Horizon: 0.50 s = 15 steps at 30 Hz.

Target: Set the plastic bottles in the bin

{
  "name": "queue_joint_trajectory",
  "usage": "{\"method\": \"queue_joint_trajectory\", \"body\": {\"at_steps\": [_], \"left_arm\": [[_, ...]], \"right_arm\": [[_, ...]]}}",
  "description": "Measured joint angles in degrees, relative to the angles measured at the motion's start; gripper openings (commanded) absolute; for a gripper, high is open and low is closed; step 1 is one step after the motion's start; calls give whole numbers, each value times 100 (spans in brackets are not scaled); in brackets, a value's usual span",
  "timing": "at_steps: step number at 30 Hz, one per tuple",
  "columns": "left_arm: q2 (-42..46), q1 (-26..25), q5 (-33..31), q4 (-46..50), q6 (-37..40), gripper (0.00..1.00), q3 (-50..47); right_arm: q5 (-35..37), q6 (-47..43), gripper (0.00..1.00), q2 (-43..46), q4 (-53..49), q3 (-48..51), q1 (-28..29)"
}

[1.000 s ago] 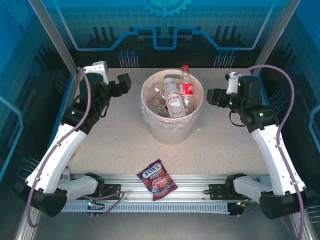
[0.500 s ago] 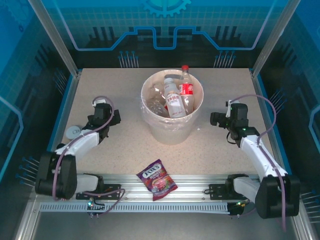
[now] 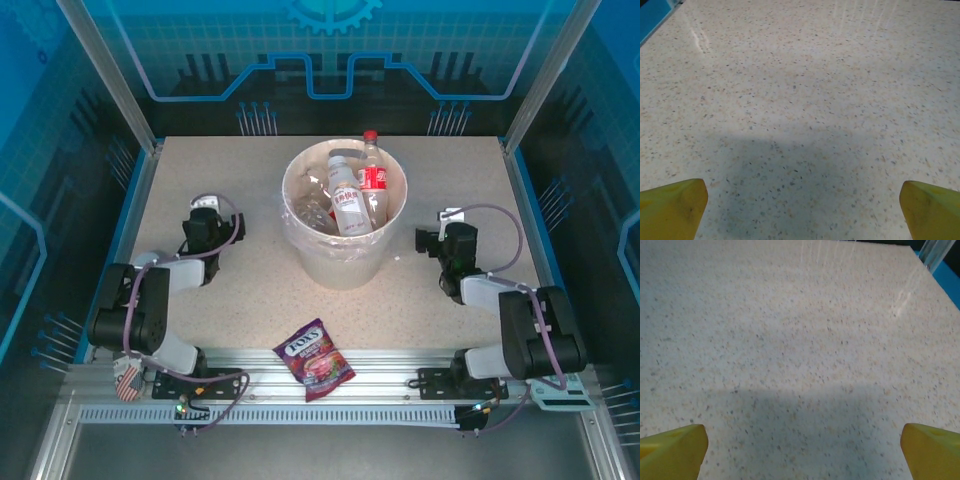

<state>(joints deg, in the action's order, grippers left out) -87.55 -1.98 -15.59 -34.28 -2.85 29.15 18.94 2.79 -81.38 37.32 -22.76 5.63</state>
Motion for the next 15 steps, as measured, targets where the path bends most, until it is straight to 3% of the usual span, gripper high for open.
{"method": "queue_joint_trajectory", "body": {"at_steps": [7,15], "left_arm": [[-105,-7,365,-1165,177,99,-754],[-105,-7,417,-1587,195,99,-752]], "right_arm": [[-87,-201,100,-610,1370,293,184],[-98,-201,100,-695,1478,260,181]]}}
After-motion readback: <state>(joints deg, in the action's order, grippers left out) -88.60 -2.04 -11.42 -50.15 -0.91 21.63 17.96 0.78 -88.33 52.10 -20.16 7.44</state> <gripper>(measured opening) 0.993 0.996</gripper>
